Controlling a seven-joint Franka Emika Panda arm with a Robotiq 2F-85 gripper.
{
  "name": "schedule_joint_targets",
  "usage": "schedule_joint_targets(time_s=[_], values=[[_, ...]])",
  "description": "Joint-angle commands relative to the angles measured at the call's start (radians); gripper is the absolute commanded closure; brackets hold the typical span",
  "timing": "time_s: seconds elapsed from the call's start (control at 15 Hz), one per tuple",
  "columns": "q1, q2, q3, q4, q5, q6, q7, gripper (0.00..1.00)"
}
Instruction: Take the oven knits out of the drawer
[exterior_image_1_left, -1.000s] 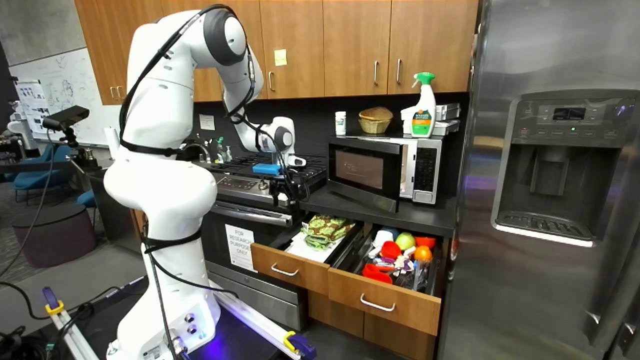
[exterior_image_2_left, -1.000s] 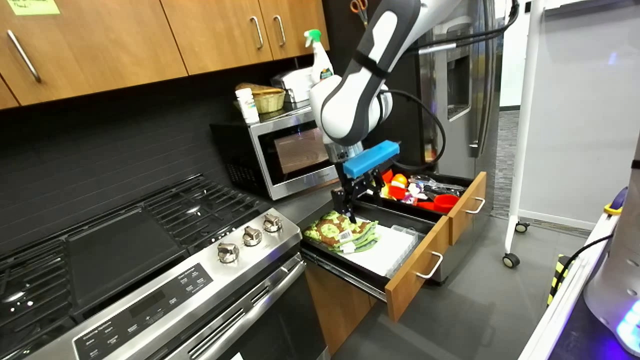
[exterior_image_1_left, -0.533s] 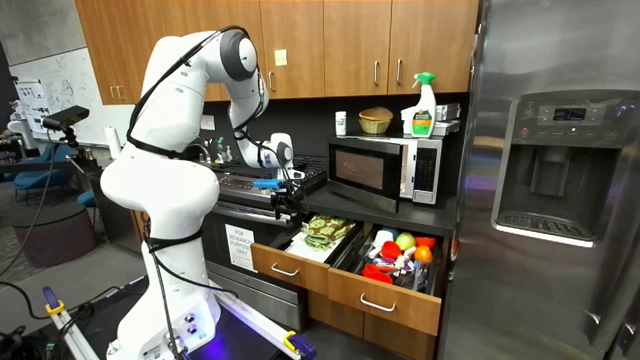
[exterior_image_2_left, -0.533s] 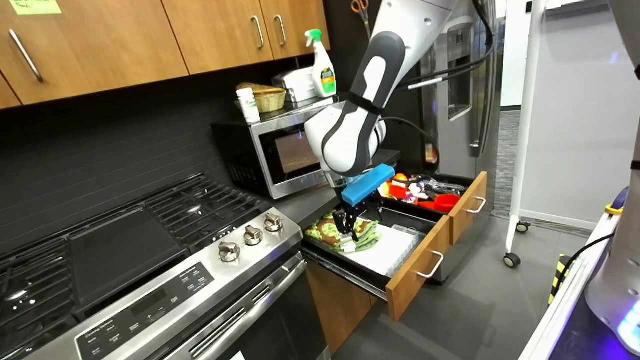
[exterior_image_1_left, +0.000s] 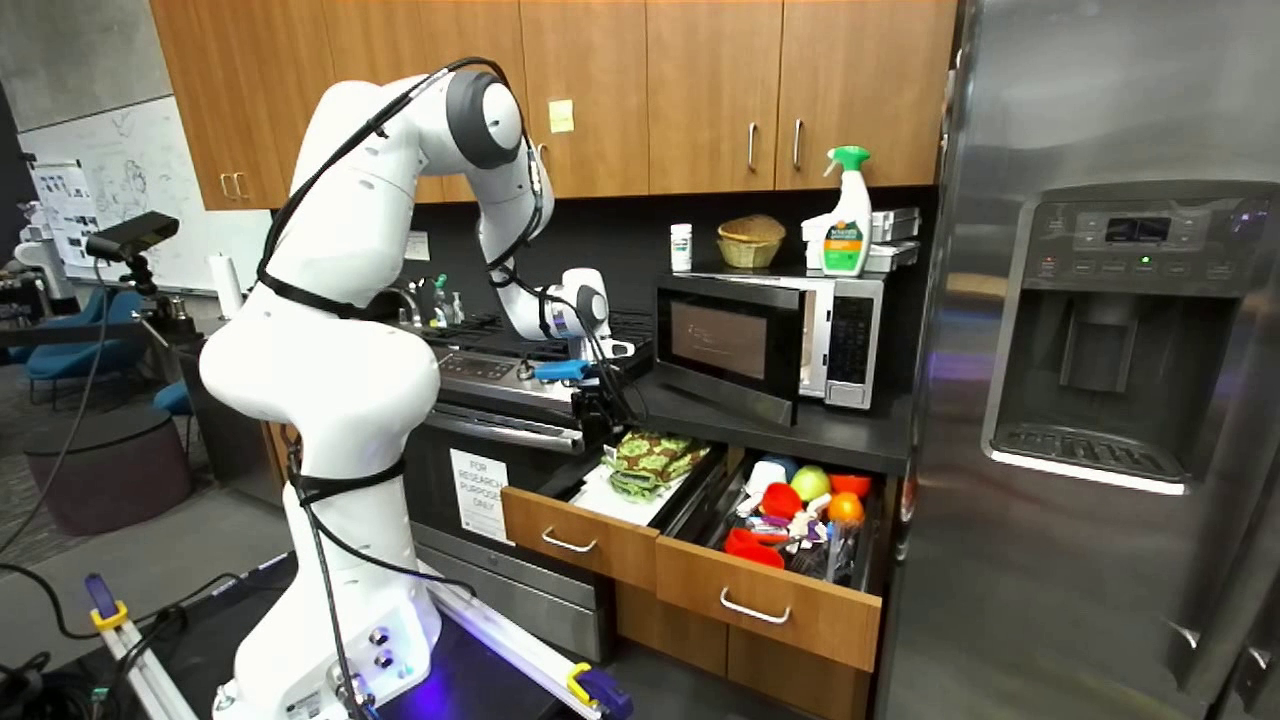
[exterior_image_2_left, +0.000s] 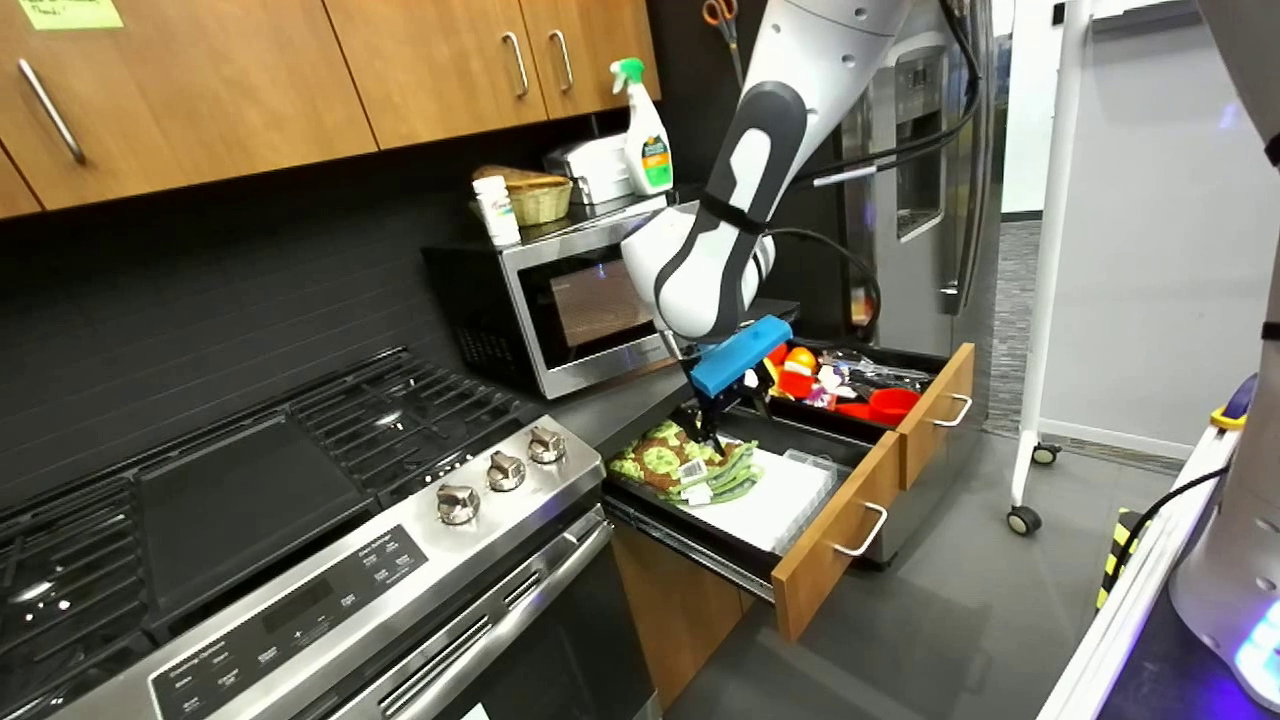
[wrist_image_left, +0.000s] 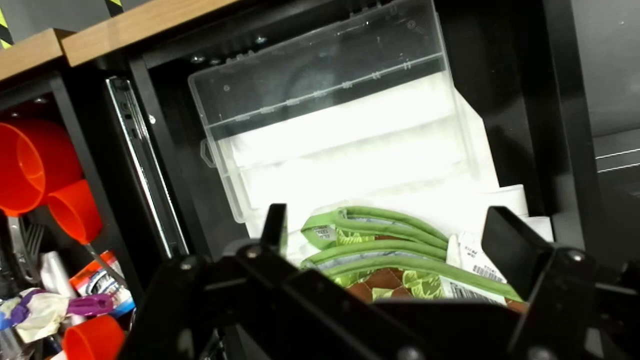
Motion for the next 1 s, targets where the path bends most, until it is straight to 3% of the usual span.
schedule_joint_targets(time_s=[0.0,0.33,0.73,0.93], values=[[-0.009,0.016,-0.017,0.023,0.001,-0.013,0.001,0.00],[-0.065,0.012,-0.010,0.024,0.033,-0.019,-0.114,0.00],[-0.178,0.021,0.068,0.032,0.187,-0.040,-0.432,0.00],[-0.196,0.043,0.096,0.051,0.233,-0.058,-0.532,0.00]])
